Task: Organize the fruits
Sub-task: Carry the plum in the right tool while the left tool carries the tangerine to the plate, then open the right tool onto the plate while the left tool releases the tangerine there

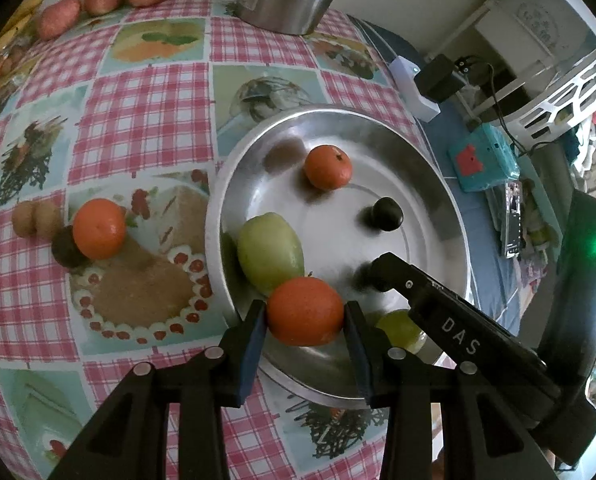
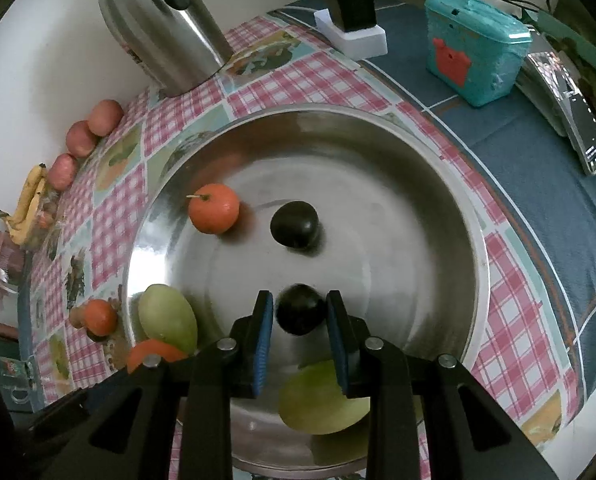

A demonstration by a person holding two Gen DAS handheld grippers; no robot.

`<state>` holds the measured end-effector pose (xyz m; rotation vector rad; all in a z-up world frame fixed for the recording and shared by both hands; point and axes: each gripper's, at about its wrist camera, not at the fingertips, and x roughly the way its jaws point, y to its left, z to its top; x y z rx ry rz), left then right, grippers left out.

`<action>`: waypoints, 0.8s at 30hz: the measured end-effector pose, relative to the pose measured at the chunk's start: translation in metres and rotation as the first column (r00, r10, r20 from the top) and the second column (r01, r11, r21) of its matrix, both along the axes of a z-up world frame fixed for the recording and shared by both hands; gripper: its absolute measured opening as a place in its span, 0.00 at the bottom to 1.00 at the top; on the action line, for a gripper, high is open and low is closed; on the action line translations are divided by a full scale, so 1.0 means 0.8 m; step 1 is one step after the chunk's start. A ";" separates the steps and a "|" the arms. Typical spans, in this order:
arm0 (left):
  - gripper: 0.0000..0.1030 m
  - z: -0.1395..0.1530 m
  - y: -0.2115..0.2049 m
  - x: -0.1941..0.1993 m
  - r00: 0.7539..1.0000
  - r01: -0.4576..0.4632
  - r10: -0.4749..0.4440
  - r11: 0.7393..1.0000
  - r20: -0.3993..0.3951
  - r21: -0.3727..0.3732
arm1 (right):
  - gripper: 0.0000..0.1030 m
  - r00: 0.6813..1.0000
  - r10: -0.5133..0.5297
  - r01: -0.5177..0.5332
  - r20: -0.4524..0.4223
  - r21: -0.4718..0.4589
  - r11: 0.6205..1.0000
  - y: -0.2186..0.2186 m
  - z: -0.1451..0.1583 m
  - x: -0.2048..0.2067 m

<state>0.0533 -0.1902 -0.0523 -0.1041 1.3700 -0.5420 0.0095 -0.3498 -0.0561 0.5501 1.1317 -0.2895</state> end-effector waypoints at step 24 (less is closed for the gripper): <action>0.45 0.002 -0.001 0.000 1.000 0.013 -0.013 1.000 -0.016 0.007 | 0.29 0.999 -0.006 0.007 0.034 -0.034 0.999 0.001 0.015 0.002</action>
